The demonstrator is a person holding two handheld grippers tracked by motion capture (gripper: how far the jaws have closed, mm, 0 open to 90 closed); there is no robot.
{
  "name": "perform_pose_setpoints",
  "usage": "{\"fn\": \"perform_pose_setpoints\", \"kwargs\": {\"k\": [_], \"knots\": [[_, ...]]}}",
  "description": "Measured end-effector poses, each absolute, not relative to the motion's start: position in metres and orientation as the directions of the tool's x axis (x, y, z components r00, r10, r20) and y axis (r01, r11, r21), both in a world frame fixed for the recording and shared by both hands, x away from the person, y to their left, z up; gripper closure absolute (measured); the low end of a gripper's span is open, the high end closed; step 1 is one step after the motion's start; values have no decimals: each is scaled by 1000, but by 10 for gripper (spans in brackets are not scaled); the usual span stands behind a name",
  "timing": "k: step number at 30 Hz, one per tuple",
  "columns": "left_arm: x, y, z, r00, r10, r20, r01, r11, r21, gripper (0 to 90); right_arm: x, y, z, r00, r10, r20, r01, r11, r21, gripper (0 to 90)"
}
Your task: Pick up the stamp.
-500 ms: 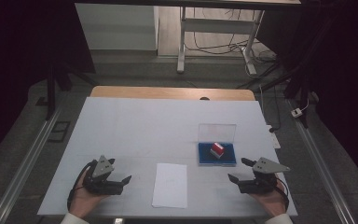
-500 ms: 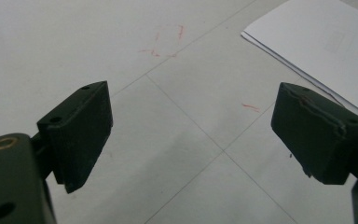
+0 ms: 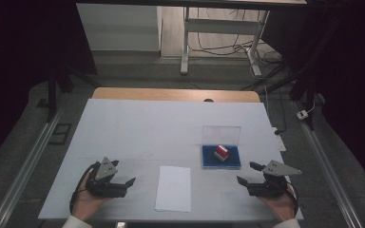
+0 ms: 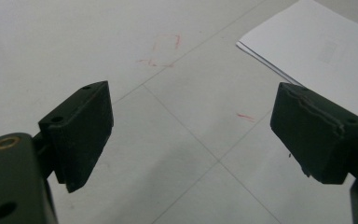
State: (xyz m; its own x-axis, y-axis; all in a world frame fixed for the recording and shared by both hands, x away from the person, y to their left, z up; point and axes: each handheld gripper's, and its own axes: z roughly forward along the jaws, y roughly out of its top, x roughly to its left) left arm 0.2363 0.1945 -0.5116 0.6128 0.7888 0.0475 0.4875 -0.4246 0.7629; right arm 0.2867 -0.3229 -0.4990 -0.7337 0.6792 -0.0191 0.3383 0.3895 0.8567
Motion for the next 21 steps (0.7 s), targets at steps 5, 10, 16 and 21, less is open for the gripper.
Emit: {"fn": "perform_pose_setpoints", "kwargs": {"k": [5, 10, 16, 21], "knots": [[241, 197, -511, 614, 788, 50, 489, -429, 760, 136, 287, -318, -504, -743, 669, -27, 347, 420, 838, 221], [242, 199, -511, 616, 787, 34, 497, -421, 759, 136, 286, -317, -503, -748, 663, -21, 351, 423, 836, 230], [241, 198, -511, 621, 783, 30, 496, -421, 760, 136, 286, -316, -500, -745, 667, -23, 349, 419, 838, 233], [240, 198, -508, 627, 778, 39, 487, -430, 760, 140, 285, -315, -492, -741, 671, -27, 338, 407, 848, 241]]}}
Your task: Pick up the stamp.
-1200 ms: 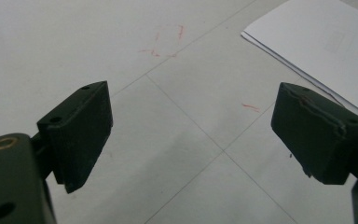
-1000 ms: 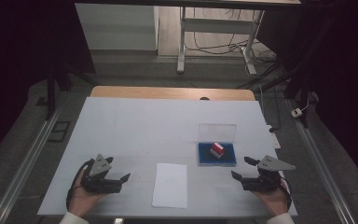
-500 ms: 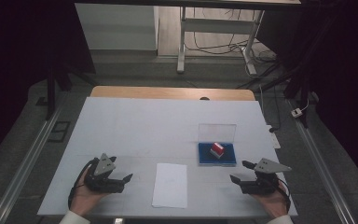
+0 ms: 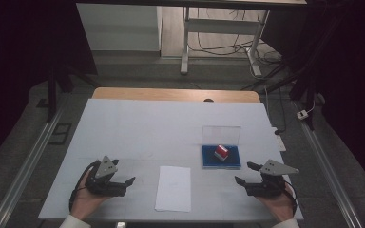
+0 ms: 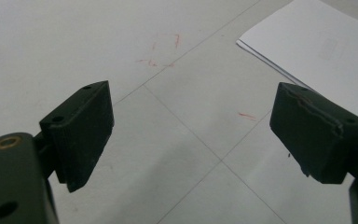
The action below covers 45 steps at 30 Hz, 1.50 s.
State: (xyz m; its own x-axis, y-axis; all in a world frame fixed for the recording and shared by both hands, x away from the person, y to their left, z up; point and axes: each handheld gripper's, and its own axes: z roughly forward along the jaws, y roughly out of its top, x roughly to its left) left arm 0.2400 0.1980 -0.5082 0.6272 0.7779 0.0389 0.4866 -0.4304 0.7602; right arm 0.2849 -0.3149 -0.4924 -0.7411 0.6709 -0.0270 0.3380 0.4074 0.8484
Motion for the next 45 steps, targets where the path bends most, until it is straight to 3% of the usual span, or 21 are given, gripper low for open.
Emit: {"fn": "perform_pose_setpoints", "kwargs": {"k": [14, 45], "knots": [[242, 198, -508, 627, 778, 35, 495, -433, 753, 147, 291, -307, -470, -744, 666, -52, 317, 421, 850, 254], [244, 200, -512, 627, 779, 19, 514, -432, 741, 157, 340, -263, -439, -756, 652, -60, 380, 512, 771, 287]]}}
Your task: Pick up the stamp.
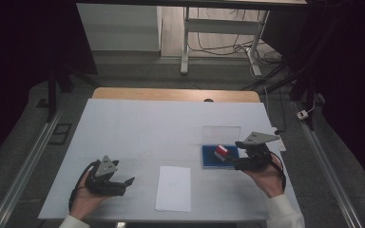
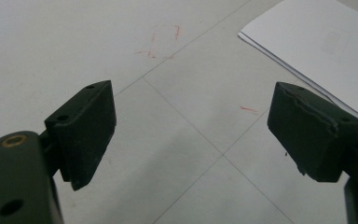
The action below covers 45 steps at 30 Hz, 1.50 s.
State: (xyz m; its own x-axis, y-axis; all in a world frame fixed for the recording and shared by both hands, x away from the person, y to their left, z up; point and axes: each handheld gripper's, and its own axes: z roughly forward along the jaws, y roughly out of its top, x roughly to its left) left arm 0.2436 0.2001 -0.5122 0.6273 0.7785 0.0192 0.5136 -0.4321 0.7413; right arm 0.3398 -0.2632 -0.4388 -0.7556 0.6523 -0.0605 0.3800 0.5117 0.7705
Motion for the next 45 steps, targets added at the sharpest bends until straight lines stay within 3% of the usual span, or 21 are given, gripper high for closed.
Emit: {"fn": "perform_pose_setpoints", "kwargs": {"k": [20, 45], "knots": [[244, 200, -513, 624, 781, 22, 518, -435, 737, 159, 373, -247, -451, -747, 663, -54, 436, 550, 712, 308], [243, 199, -513, 627, 778, 34, 515, -447, 731, 162, 384, -238, -467, -764, 643, -55, 456, 598, 660, 545]]}}
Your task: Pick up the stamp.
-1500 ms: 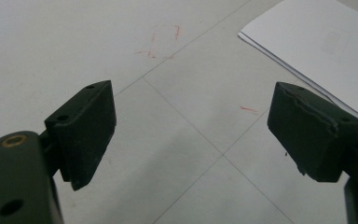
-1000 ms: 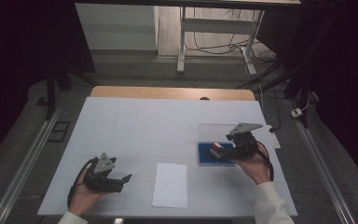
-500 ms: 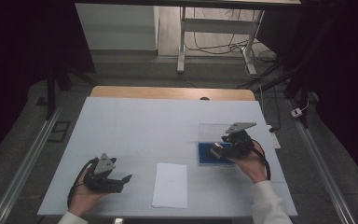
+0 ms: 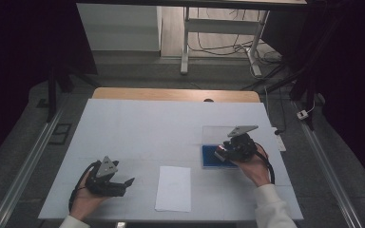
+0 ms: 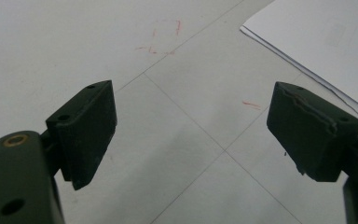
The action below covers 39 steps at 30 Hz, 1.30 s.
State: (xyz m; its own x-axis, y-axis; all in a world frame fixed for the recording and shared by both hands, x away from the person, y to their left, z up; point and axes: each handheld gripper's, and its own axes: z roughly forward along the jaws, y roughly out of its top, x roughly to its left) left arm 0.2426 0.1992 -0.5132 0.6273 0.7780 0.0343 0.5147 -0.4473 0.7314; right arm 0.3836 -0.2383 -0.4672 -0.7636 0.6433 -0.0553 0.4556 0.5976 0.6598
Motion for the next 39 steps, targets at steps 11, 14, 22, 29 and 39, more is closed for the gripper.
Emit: {"fn": "perform_pose_setpoints", "kwargs": {"k": [11, 14, 22, 29, 39], "knots": [[243, 200, -514, 625, 780, 39, 518, -451, 727, 163, 383, -237, -468, -763, 644, -53, 457, 596, 660, 680], [243, 199, -514, 622, 782, 37, 519, -448, 728, 163, 383, -237, -468, -766, 640, -57, 451, 598, 663, 695], [243, 200, -514, 624, 781, 41, 520, -453, 724, 167, 382, -237, -468, -762, 643, -77, 444, 605, 661, 701], [243, 201, -515, 620, 784, 33, 525, -445, 726, 170, 379, -240, -462, -759, 648, -67, 436, 581, 687, 702], [244, 201, -515, 616, 787, 30, 528, -441, 725, 171, 371, -243, -446, -773, 629, -79, 374, 553, 745, 702]]}}
